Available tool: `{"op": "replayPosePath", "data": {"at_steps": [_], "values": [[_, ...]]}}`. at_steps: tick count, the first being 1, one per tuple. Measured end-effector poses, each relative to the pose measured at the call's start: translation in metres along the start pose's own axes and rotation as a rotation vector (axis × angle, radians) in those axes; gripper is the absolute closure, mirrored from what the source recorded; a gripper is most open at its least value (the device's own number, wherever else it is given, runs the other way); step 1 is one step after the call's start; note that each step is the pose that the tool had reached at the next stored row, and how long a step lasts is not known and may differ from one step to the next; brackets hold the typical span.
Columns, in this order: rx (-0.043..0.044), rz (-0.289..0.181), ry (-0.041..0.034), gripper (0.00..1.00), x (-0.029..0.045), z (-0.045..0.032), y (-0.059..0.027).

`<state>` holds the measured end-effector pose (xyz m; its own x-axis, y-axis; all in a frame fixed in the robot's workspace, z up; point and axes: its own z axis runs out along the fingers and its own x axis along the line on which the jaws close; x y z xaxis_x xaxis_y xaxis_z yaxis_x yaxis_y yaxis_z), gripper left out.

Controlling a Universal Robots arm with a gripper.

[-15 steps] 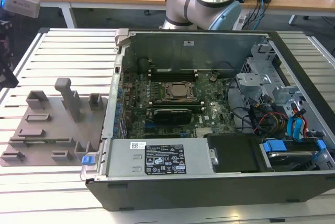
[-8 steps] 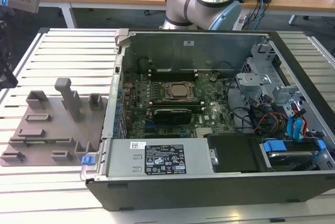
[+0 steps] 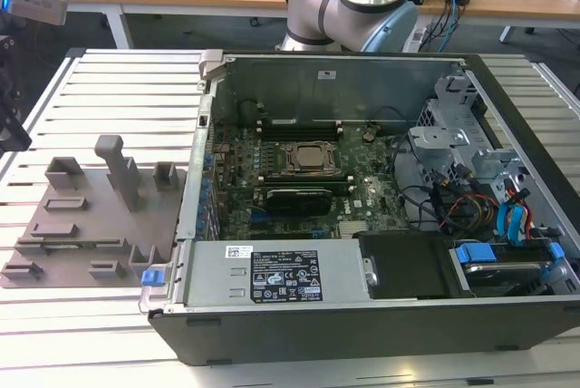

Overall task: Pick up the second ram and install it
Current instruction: 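Pick up the second ram and move it above second insertion slot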

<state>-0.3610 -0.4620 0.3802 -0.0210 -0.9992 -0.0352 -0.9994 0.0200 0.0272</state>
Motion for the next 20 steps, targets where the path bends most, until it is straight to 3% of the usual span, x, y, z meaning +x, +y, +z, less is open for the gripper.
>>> {"op": "replayPosePath", "data": {"at_steps": [2,6,7,8,9,13,20], "values": [[0.0007,0.022,-0.0006,0.90,0.0000,0.0001,0.0000],[0.0008,0.022,-0.0006,0.90,0.0000,0.0001,0.0000],[0.0008,0.022,-0.0006,0.84,0.0000,0.0001,0.0000],[0.0008,0.022,-0.0006,0.84,0.0000,0.0001,0.0000],[0.0008,0.022,-0.0006,0.70,0.0000,0.0001,0.0000],[0.0010,0.022,-0.0007,0.70,0.0003,0.0006,0.0001],[0.0007,0.022,-0.0005,0.70,0.0018,0.0231,-0.0006]]}}
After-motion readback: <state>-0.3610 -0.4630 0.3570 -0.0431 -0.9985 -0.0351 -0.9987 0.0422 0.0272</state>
